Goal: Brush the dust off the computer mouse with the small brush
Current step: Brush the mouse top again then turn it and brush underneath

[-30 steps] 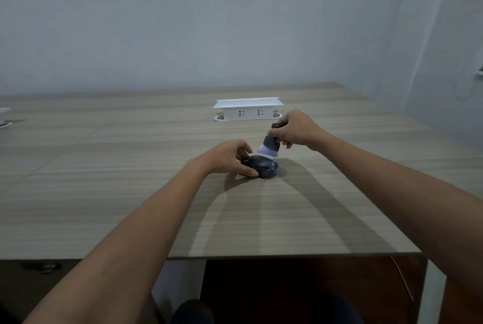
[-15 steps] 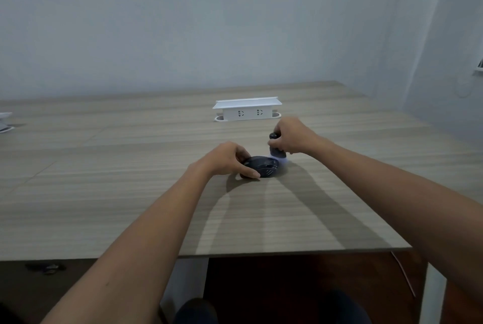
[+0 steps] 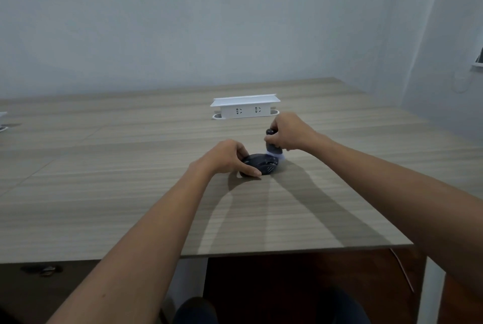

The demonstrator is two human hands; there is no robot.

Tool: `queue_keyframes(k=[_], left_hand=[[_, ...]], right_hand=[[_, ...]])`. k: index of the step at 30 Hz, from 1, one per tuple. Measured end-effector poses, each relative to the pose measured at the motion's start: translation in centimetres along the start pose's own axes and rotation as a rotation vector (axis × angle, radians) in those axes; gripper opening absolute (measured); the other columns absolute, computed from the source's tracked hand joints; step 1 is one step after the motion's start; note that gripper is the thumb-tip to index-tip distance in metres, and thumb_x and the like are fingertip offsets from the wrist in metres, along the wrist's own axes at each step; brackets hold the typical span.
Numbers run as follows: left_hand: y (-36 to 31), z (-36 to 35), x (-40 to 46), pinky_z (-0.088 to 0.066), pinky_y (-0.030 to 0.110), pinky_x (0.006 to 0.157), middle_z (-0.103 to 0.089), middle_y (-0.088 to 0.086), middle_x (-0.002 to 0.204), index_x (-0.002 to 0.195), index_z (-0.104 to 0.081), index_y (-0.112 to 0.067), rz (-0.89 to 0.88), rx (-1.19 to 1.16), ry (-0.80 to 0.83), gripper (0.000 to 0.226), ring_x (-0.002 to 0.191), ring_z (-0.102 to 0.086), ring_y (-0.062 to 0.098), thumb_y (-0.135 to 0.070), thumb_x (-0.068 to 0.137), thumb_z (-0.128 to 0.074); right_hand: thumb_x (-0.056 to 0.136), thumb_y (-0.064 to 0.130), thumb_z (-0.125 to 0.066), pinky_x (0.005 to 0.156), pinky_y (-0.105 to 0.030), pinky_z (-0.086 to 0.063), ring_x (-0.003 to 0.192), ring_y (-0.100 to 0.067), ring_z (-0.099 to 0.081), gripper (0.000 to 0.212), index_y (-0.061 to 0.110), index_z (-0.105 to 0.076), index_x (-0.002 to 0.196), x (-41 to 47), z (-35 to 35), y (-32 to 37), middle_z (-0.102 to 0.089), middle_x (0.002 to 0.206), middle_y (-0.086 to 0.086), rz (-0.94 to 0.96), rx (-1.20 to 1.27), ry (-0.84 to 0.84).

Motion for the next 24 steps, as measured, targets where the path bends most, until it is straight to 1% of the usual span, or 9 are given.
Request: queue_keyframes(k=[3, 6, 9, 11, 12, 15, 18, 21, 24], left_hand=[[-0.1, 0.0, -0.1, -0.045, 0.034, 0.066, -0.067, -0.003, 0.076, 0.093, -0.072, -0.003, 0.002, 0.017, -0.013, 0.077, 0.071, -0.059, 0.017, -0.062, 0.046, -0.09], [-0.4, -0.1, -0.5, -0.032, 0.033, 0.062, -0.052, 0.004, 0.069, 0.09, -0.068, 0.005, 0.002, 0.025, -0.037, 0.077, 0.065, -0.045, 0.017, -0.057, 0.051, -0.091], [-0.6, -0.2, -0.8, -0.049, 0.045, 0.067, -0.073, 0.008, 0.077, 0.089, -0.075, -0.005, 0.004, 0.018, -0.05, 0.067, 0.074, -0.064, 0.028, -0.056, 0.05, -0.092], [-0.6, -0.3, -0.9, -0.056, 0.046, 0.081, -0.078, 0.01, 0.09, 0.089, -0.077, -0.012, 0.009, -0.006, -0.067, 0.06, 0.09, -0.071, 0.028, -0.054, 0.05, -0.093], [-0.5, -0.3, -0.9, -0.056, 0.045, 0.081, -0.078, 0.011, 0.091, 0.089, -0.077, -0.012, 0.011, -0.016, -0.075, 0.06, 0.091, -0.071, 0.028, -0.054, 0.05, -0.093], [-0.5, -0.4, -1.0, -0.047, 0.037, 0.062, -0.072, 0.011, 0.076, 0.089, -0.075, -0.006, 0.02, -0.038, -0.092, 0.063, 0.068, -0.061, 0.021, -0.053, 0.051, -0.094], [-0.5, -0.5, -1.1, -0.029, 0.03, 0.055, -0.049, 0.005, 0.063, 0.087, -0.068, 0.006, 0.042, -0.061, -0.087, 0.068, 0.057, -0.041, 0.015, -0.049, 0.055, -0.094], [-0.7, -0.5, -1.2, -0.037, 0.029, 0.059, -0.063, 0.008, 0.07, 0.092, -0.072, 0.001, 0.048, -0.061, -0.083, 0.064, 0.065, -0.052, 0.016, -0.048, 0.057, -0.094], [-0.6, -0.6, -0.9, -0.045, 0.031, 0.067, -0.076, 0.011, 0.089, 0.095, -0.074, -0.007, 0.031, -0.049, -0.093, 0.062, 0.076, -0.061, 0.017, -0.05, 0.054, -0.093]], right_hand=[[0.084, 0.01, -0.067, 0.034, -0.017, -0.044, 0.035, -0.01, -0.055, 0.024, -0.002, -0.068, 0.064, -0.1, -0.1, 2.0, -0.064, 0.055, -0.012, 0.059, 0.095, 0.003], [0.084, 0.01, -0.067, 0.034, -0.015, -0.042, 0.038, -0.009, -0.057, 0.024, 0.004, -0.067, 0.061, -0.1, -0.2, 2.1, -0.065, 0.056, -0.011, 0.048, 0.168, -0.005], [0.082, 0.009, -0.067, 0.037, -0.022, -0.038, 0.041, -0.018, -0.049, 0.031, 0.0, -0.058, 0.054, -0.3, 0.0, 0.7, -0.055, 0.051, -0.012, 0.005, 0.082, -0.05], [0.081, 0.006, -0.065, 0.042, -0.025, -0.028, 0.043, -0.014, -0.036, 0.042, 0.006, -0.042, 0.046, -0.9, 0.0, 0.2, -0.042, 0.048, -0.008, 0.014, -0.024, -0.073], [0.08, 0.006, -0.064, 0.043, -0.026, -0.027, 0.045, -0.011, -0.033, 0.042, 0.006, -0.04, 0.045, -1.1, 0.0, 0.2, -0.041, 0.049, -0.009, 0.031, -0.038, -0.082], [0.079, 0.008, -0.064, 0.039, -0.028, -0.044, 0.046, -0.017, -0.05, 0.028, -0.006, -0.059, 0.055, -1.4, 0.1, 0.8, -0.062, 0.056, -0.021, 0.045, 0.066, -0.07], [0.082, 0.008, -0.065, 0.036, -0.021, -0.049, 0.047, -0.022, -0.063, 0.023, -0.001, -0.068, 0.061, -1.4, 0.3, 1.4, -0.07, 0.062, -0.017, 0.055, 0.185, -0.047], [0.081, 0.006, -0.064, 0.041, -0.026, -0.052, 0.045, -0.023, -0.061, 0.023, -0.009, -0.068, 0.064, -1.4, 0.5, 0.5, -0.071, 0.063, -0.022, 0.021, 0.127, -0.043], [0.077, 0.004, -0.061, 0.049, -0.034, -0.052, 0.044, -0.023, -0.053, 0.023, -0.015, -0.068, 0.067, -1.6, 0.5, -0.4, -0.071, 0.067, -0.027, -0.025, 0.063, -0.055]])
Point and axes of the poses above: each hand's wrist, its own x-axis towards the middle knuckle, its own z-axis out of the back of the hand, y = z × x, the point moved 5 cm from there along x, towards the middle knuckle
